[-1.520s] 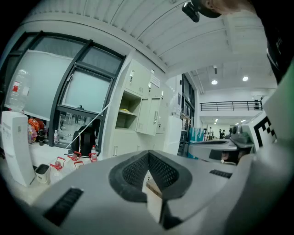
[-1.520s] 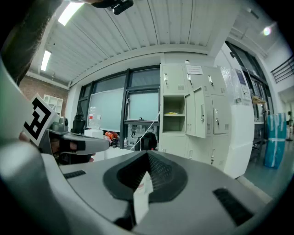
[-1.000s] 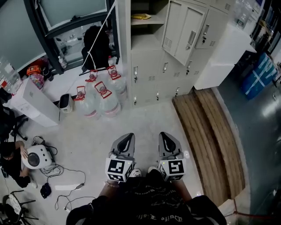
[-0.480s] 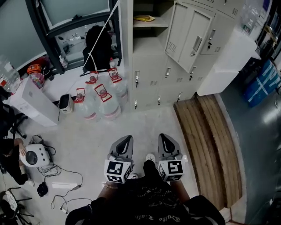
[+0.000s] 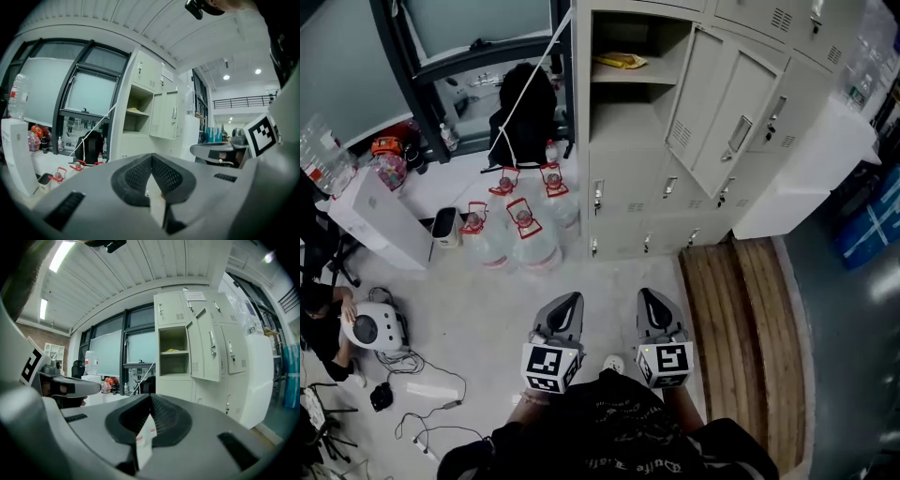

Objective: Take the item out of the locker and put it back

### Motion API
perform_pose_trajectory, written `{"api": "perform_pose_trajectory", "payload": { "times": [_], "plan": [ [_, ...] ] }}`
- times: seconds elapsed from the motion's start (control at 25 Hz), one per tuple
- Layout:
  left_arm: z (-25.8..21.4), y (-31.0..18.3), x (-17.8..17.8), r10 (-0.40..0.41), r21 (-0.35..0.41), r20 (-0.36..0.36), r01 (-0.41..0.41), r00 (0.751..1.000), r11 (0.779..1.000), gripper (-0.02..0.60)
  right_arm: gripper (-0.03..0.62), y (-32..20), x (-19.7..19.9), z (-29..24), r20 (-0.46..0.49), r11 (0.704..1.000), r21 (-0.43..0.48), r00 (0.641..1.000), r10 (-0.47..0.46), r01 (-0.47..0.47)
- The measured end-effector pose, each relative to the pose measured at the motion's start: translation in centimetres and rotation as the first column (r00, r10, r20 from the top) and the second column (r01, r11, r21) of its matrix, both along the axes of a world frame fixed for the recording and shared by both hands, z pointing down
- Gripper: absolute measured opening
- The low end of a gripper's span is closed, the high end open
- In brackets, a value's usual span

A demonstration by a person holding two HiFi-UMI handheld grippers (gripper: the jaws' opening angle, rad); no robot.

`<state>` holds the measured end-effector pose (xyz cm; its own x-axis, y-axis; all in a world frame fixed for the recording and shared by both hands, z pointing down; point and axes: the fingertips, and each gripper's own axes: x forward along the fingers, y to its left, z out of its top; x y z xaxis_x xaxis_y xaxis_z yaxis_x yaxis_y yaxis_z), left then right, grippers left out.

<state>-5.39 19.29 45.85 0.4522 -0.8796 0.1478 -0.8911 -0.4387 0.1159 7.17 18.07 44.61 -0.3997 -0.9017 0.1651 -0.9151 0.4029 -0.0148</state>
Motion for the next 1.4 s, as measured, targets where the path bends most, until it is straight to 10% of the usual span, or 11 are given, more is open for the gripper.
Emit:
{"api": "perform_pose_trajectory", "payload": {
  "times": [0.64,1.4],
  "plan": [
    [0.6,-8.2,7.9,-0.009,-0.018,0.014,0.009,1.000,1.000,0.008,0.005,-8.4,6.1,2.3,-0.028,0.995,-0.036,0.995,-0.098,0.097],
    [1.6,-19.6,5.7,0.018,-0.024,0.021,-0.018,1.000,1.000,0.008,0.005,-18.6,4.2,2.2,-0.012,0.998,-0.051,0.999,-0.041,0.041]
  ]
}}
